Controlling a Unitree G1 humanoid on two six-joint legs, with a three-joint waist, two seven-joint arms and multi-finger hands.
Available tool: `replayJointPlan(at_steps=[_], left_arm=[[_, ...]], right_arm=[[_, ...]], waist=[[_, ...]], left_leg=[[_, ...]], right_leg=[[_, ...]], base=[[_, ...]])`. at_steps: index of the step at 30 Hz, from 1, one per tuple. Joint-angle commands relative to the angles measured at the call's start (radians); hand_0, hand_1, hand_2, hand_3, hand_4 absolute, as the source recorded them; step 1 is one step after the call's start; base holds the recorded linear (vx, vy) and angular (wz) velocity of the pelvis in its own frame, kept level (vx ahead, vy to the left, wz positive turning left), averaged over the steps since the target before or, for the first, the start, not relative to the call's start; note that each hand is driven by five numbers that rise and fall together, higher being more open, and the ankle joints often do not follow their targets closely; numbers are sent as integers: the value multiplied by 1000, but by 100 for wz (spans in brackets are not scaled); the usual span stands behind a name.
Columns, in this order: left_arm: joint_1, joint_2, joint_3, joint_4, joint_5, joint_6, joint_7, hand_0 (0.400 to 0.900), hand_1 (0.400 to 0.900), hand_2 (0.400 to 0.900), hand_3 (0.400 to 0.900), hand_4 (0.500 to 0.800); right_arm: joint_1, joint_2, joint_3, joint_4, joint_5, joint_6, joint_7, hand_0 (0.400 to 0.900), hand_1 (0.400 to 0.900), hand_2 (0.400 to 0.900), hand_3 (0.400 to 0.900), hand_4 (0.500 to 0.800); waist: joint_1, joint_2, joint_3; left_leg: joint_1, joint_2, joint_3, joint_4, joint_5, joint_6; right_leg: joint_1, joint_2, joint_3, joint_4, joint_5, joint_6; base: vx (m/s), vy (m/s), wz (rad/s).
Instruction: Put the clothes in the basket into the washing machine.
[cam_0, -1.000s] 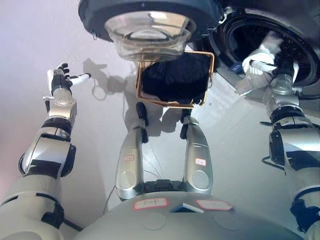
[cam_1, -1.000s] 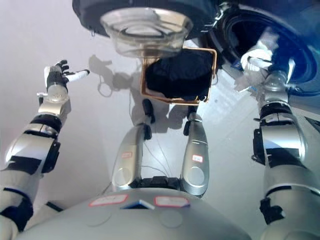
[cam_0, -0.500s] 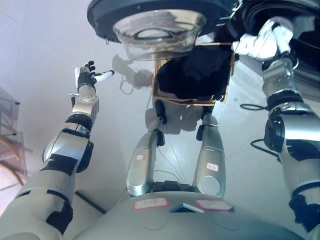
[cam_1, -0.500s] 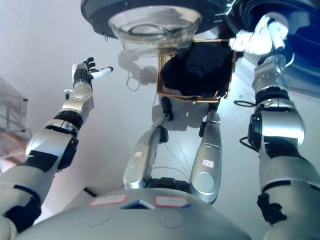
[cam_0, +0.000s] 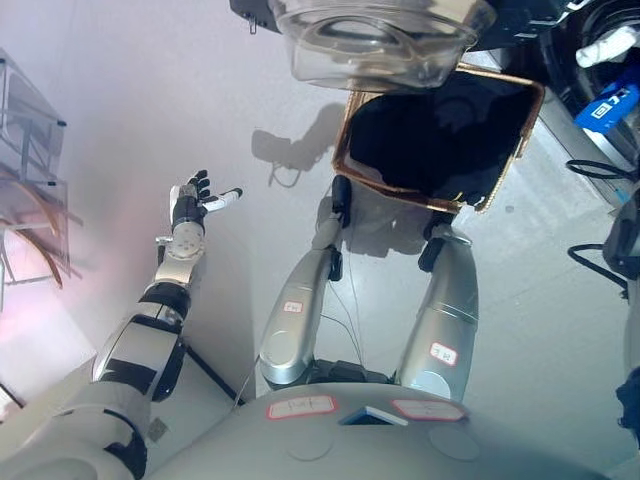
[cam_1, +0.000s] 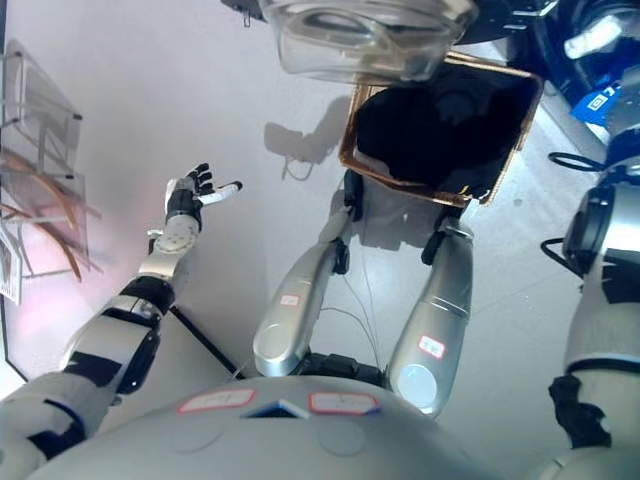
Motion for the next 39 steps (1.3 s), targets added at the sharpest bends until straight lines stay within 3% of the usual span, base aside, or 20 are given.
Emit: replayJointPlan(at_steps=[1,13,14,15,19,24,29,39], left_arm=[[8,77,35,23,-8,-55,31,900,900,900,900,800],[23,75,28,17,0,-70,51,900,900,900,900,800],[24,74,28,17,-1,-71,52,900,900,900,900,800],[26,71,26,15,3,-71,52,900,900,900,900,800],[19,67,23,30,14,-70,57,900,900,900,900,800],[-10,55,21,72,22,-66,73,900,900,900,900,800],[-55,50,14,137,28,-50,72,900,900,900,900,800],[-145,34,9,194,22,-28,61,900,900,900,900,800]], right_arm=[[-109,-112,121,-123,-51,-138,3,400,400,400,400,500],[-197,-143,225,-202,-142,-174,-48,400,400,400,400,500],[-204,-143,236,-201,-160,-170,-54,535,535,535,535,581],[-208,-143,256,-197,-191,-156,-54,900,900,900,900,800],[-245,-150,426,-149,-402,-69,-24,900,900,900,900,800],[-242,-121,486,-148,-520,-37,-42,900,900,900,900,800],[-272,-73,647,-106,-681,41,45,900,900,900,900,800],[-236,34,764,-103,-857,96,118,900,900,900,900,800]], waist=[[-10,16,-70],[-18,-6,-70],[-18,-10,-69],[-20,-12,-67],[-29,-34,-60],[-44,-46,-61],[-64,-73,-63],[-90,-99,-50]], left_leg=[[16,54,-44,-55,48,-88],[48,65,-50,-78,54,-92],[50,64,-51,-79,53,-92],[51,64,-52,-78,54,-92],[57,67,-54,-79,55,-91],[62,67,-49,-65,47,-86],[70,72,-38,-53,40,-81],[39,70,-35,4,20,-66]], right_leg=[[97,41,12,-179,69,82],[124,57,13,-199,68,81],[125,58,13,-201,70,80],[126,60,14,-202,71,80],[124,66,22,-197,79,76],[136,72,26,-202,84,72],[154,85,24,-230,104,66],[148,84,31,-240,133,64]], base=[[32,-3,-5],[13,-5,-4],[7,-4,-8],[-1,-3,-8],[-11,-4,-11],[-12,3,-8],[-39,-4,-9],[-47,13,-6]])
